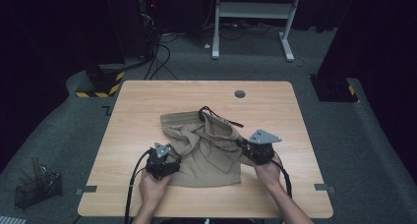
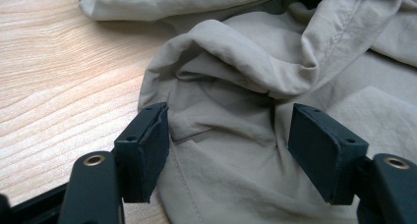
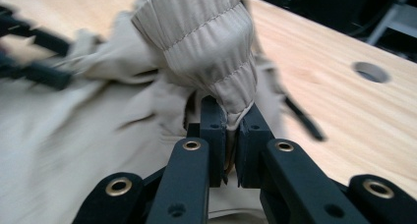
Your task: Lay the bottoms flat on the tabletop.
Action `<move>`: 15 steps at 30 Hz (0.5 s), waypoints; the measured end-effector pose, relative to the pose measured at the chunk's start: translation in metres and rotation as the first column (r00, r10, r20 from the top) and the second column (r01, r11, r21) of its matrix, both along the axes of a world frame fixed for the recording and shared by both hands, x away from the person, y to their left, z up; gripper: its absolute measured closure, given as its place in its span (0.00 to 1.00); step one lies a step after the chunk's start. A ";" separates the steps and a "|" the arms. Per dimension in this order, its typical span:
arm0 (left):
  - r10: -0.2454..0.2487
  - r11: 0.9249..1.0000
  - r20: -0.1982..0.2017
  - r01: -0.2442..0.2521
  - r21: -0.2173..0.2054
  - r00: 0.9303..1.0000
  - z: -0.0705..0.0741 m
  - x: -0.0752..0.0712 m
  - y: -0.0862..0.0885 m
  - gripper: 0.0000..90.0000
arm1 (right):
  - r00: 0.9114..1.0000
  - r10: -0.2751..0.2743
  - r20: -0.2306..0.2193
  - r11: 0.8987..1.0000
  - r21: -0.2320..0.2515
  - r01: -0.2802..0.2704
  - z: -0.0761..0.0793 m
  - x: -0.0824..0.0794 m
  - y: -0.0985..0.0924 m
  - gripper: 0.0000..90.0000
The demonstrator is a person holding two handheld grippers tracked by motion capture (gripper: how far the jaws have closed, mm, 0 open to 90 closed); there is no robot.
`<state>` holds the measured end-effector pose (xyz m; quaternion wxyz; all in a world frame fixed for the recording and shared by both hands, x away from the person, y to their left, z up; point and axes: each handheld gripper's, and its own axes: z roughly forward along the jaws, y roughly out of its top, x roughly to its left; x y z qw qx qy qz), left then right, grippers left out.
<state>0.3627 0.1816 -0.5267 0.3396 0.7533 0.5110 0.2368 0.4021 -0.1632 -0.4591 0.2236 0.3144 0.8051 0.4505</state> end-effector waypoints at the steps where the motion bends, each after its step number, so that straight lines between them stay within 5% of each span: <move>1: 0.000 1.000 -0.001 0.000 0.000 1.000 0.000 0.000 0.000 0.35 | 1.000 -0.018 -0.010 1.000 0.016 0.018 0.002 0.006 -0.004 0.94; 8: -0.004 1.000 0.000 0.004 -0.001 1.000 0.000 0.000 0.000 0.35 | 0.992 -0.119 -0.045 0.992 0.029 0.120 0.005 0.042 -0.020 0.94; 15: -0.005 1.000 0.000 0.005 -0.001 1.000 0.000 0.000 0.000 0.36 | 0.970 -0.210 -0.122 0.976 0.037 0.216 -0.008 0.073 -0.037 0.93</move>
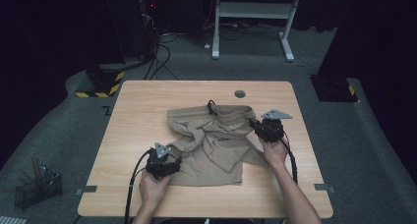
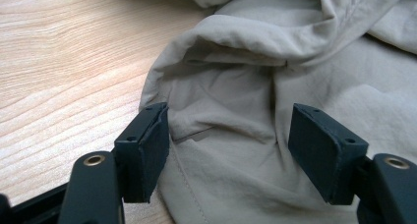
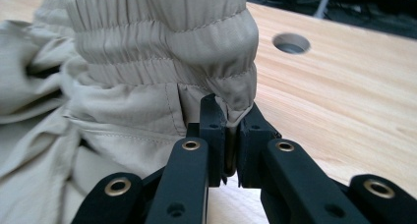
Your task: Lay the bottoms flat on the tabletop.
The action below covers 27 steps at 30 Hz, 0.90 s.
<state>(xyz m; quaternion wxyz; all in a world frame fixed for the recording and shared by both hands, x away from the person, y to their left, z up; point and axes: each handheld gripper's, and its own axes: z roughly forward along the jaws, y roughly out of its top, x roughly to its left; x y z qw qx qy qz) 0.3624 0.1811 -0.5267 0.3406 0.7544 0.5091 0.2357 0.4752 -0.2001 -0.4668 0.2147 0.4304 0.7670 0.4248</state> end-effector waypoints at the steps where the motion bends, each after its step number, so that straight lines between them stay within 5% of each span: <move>1: 0.000 1.000 0.000 0.000 0.000 1.000 0.000 0.000 0.000 0.35 | 1.000 -0.007 -0.008 1.000 0.000 0.007 -0.003 0.003 -0.001 0.93; 12: 0.000 1.000 0.000 0.000 0.001 1.000 0.000 0.000 0.000 0.36 | 0.985 -0.102 -0.138 0.995 -0.011 0.102 -0.043 0.032 -0.010 0.89; 16: 0.001 1.000 -0.001 -0.001 0.001 1.000 0.000 0.000 0.000 0.36 | 0.980 -0.118 -0.162 0.992 0.019 0.122 -0.046 0.033 -0.013 0.79; 22: 0.001 1.000 0.000 -0.001 0.001 1.000 0.000 0.000 0.000 0.35 | 0.986 -0.109 -0.124 0.991 0.064 0.118 -0.023 0.019 -0.023 0.64; 27: 0.002 1.000 0.001 -0.002 0.001 1.000 0.000 0.000 0.000 0.36 | 0.997 -0.046 -0.055 0.997 0.064 0.049 -0.004 -0.009 -0.021 0.65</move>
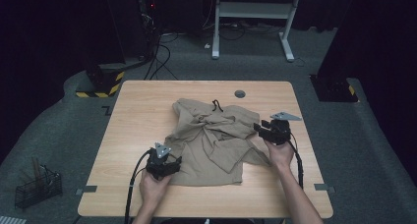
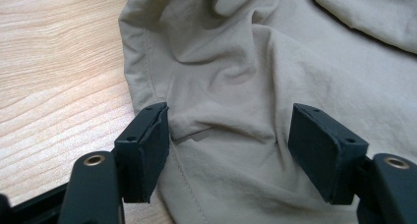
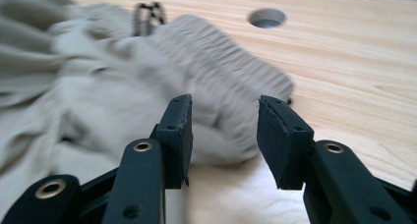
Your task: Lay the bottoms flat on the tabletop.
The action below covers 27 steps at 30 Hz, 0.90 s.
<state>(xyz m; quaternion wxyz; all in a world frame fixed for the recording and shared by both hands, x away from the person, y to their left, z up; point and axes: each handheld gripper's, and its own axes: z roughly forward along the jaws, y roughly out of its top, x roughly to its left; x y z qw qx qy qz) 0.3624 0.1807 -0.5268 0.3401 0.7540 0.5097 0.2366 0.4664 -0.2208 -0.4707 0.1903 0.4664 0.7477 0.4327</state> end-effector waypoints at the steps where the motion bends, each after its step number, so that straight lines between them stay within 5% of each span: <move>1: 0.000 1.000 0.000 0.000 0.000 1.000 0.000 0.000 0.000 0.36 | 0.999 0.031 0.006 1.000 0.002 -0.031 0.001 -0.006 0.003 0.66; 4: 0.001 1.000 0.000 -0.001 0.000 1.000 0.000 0.000 0.000 0.36 | 0.989 0.146 -0.002 0.989 -0.033 -0.146 0.000 -0.023 0.025 0.68; 10: 0.000 1.000 0.000 0.000 0.001 1.000 0.000 0.000 0.000 0.35 | 0.947 0.319 -0.046 0.943 -0.080 -0.322 -0.016 -0.035 0.074 0.68; 16: 0.000 1.000 0.000 0.000 0.001 1.000 0.000 0.000 0.000 0.36 | 0.927 0.364 -0.095 0.924 -0.091 -0.372 -0.032 -0.031 0.104 0.71; 21: 0.001 1.000 0.000 -0.001 0.000 1.000 0.000 0.000 0.000 0.35 | 0.915 0.375 -0.150 0.908 -0.140 -0.395 -0.043 -0.029 0.111 0.87; 27: 0.000 1.000 -0.001 0.000 -0.001 1.000 0.000 0.000 0.000 0.35 | 0.912 0.390 -0.128 0.892 -0.192 -0.409 -0.042 -0.033 0.112 0.99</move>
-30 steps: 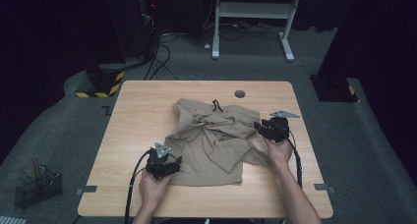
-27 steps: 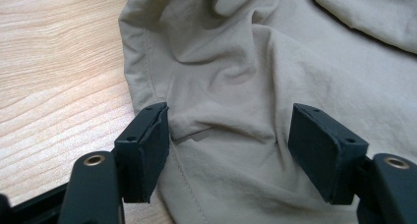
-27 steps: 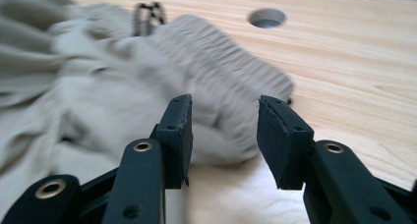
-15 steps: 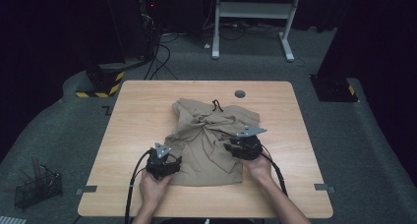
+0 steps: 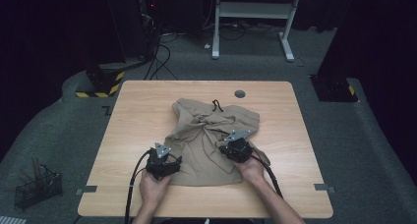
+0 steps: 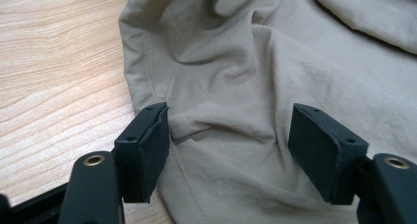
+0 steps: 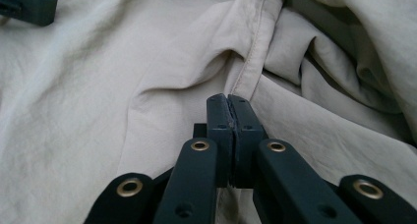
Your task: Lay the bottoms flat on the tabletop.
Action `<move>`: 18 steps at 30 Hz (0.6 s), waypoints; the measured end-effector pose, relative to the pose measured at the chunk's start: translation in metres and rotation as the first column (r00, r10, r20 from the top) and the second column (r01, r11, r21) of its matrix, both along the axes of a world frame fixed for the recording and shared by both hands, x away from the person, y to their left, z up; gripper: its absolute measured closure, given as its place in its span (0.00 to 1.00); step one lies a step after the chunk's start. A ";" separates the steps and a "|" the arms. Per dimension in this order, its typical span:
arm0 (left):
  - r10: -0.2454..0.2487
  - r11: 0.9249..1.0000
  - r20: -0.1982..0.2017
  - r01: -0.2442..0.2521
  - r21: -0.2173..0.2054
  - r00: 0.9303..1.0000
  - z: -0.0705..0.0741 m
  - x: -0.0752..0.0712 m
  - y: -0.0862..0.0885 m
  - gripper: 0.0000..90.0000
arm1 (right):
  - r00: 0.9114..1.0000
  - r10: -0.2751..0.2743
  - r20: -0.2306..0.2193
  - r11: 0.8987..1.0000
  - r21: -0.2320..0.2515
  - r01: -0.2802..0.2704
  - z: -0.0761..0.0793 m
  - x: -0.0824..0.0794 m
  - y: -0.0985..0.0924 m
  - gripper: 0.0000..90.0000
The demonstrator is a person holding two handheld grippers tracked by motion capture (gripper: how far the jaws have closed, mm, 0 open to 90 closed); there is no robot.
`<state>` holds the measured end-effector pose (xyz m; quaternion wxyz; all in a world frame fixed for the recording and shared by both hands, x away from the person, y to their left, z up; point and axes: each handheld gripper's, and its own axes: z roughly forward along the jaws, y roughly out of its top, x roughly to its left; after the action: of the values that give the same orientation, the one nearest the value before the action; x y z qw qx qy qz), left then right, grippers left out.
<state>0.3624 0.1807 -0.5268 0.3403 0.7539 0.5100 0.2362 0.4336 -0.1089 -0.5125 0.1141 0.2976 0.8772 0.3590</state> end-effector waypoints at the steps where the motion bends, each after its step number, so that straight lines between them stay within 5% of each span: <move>1: 0.000 1.000 0.000 0.000 0.001 1.000 0.000 0.000 0.000 0.35 | 1.000 0.003 0.008 1.000 -0.003 -0.003 0.001 -0.001 0.000 0.99; 11: 0.001 1.000 0.001 -0.001 0.001 1.000 0.000 0.000 0.000 0.35 | 0.999 -0.014 0.047 0.998 0.054 0.011 0.015 -0.010 -0.015 0.99; 18: 0.003 1.000 0.001 -0.003 0.002 1.000 0.000 0.000 0.000 0.35 | 0.989 -0.061 0.136 0.993 0.107 0.047 0.039 -0.024 -0.045 0.99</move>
<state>0.3623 0.1804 -0.5268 0.3397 0.7534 0.5105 0.2376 0.4094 -0.1538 -0.4738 0.1691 0.3011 0.8389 0.4207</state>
